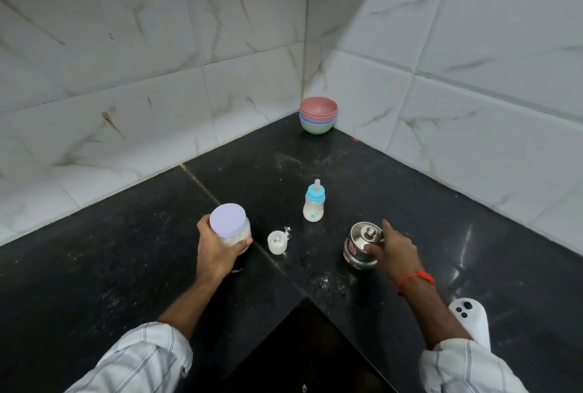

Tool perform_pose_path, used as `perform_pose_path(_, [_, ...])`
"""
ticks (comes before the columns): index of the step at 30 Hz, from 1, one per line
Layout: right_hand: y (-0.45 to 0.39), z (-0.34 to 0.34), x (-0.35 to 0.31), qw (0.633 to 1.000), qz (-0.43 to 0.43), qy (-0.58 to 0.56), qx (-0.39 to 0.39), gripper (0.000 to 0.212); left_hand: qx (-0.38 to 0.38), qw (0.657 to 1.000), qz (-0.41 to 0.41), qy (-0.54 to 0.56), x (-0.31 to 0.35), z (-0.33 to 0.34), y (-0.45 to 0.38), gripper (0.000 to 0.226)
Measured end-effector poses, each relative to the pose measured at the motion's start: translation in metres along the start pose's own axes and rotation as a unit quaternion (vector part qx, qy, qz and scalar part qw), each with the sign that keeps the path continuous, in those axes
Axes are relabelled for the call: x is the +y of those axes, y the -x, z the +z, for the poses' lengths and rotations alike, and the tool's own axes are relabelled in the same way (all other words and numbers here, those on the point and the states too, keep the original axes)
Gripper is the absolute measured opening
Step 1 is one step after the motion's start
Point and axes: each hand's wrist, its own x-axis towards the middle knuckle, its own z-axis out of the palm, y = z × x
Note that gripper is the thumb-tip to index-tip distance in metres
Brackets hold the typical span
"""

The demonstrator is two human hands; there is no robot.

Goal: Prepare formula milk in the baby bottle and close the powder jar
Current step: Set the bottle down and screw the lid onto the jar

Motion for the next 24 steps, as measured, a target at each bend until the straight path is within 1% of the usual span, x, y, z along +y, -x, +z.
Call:
perform_pose_path(6, [-0.018,0.010,-0.016,1.000,-0.014,0.006,0.012,0.068,-0.012,1.000,-0.010,-0.002,-0.014,0.010,-0.021,0.109])
perform_pose_path(12, [-0.034,0.019,-0.039,0.999,-0.027,-0.001,0.025,0.057,-0.023,1.000,-0.005,-0.005,-0.013,0.023,-0.035,0.104])
perform_pose_path(16, [-0.041,0.021,-0.049,0.999,-0.034,0.002,0.030,0.047,-0.062,0.998,-0.001,0.000,-0.004,0.034,-0.046,0.107])
perform_pose_path(19, [-0.043,0.022,-0.050,0.999,-0.037,-0.007,0.032,0.046,-0.103,0.995,0.009,-0.007,0.001,0.041,-0.055,0.109])
perform_pose_path(22, [-0.044,0.024,-0.047,0.999,-0.033,-0.020,0.029,0.048,-0.117,0.993,-0.002,-0.014,0.007,0.044,-0.060,0.109])
perform_pose_path(24, [-0.043,0.023,-0.045,0.999,-0.033,-0.018,0.024,0.053,-0.123,0.992,-0.021,-0.029,0.008,0.042,-0.064,0.121])
